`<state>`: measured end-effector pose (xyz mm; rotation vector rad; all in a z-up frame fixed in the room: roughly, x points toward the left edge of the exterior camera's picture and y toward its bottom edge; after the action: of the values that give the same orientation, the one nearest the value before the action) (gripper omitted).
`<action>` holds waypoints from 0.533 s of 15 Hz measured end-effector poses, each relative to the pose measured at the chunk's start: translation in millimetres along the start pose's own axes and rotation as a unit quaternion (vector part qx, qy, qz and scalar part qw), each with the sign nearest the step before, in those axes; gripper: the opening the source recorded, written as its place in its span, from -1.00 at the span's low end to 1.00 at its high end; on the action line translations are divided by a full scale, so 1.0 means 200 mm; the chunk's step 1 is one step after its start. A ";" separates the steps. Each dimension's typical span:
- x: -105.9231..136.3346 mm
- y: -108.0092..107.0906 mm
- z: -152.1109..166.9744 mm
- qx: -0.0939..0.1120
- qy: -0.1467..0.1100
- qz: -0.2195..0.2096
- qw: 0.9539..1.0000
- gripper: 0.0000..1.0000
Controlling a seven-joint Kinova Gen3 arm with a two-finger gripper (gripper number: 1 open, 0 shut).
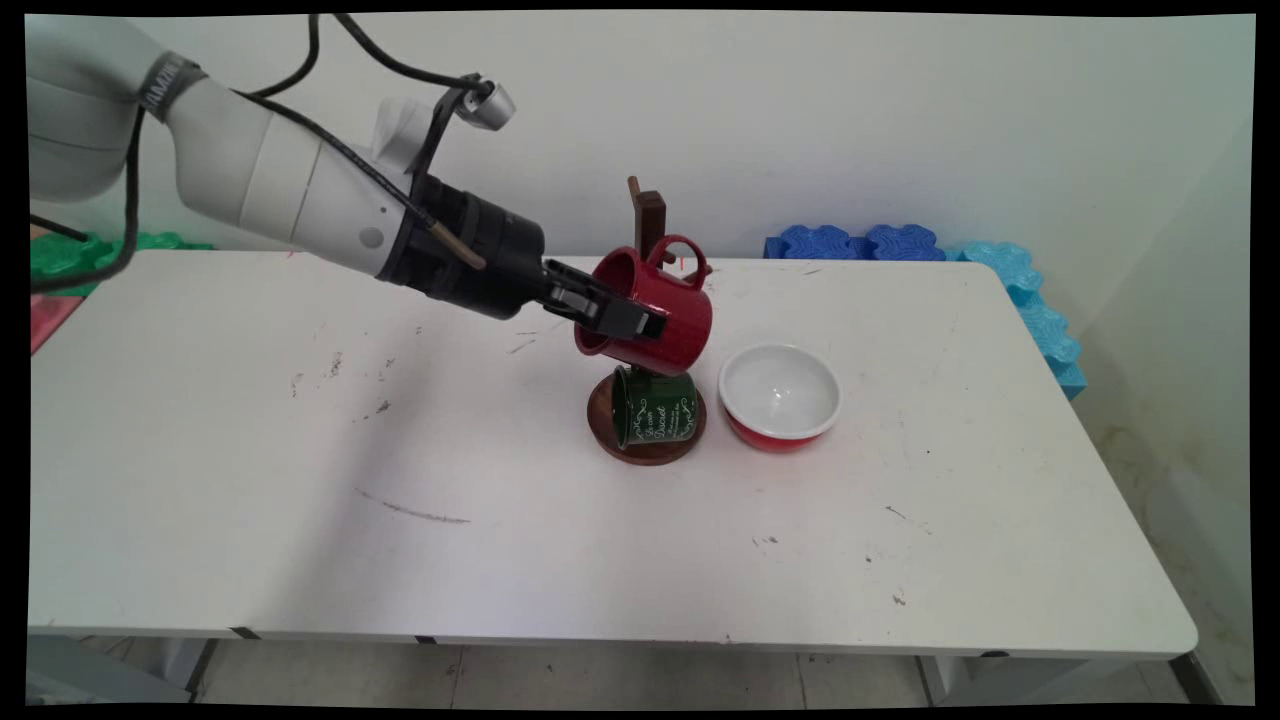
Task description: Place the picked object on the table
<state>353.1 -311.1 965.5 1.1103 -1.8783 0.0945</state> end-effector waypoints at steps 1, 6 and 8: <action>0.00 0.01 0.00 -0.002 -0.001 0.000 1.000 -1.00; -0.01 0.07 -0.02 -0.011 -0.003 0.001 1.000 -1.00; -0.01 0.09 -0.03 -0.015 -0.004 0.002 1.000 -1.00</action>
<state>344.6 -296.6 973.2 1.0883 -1.8827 0.0633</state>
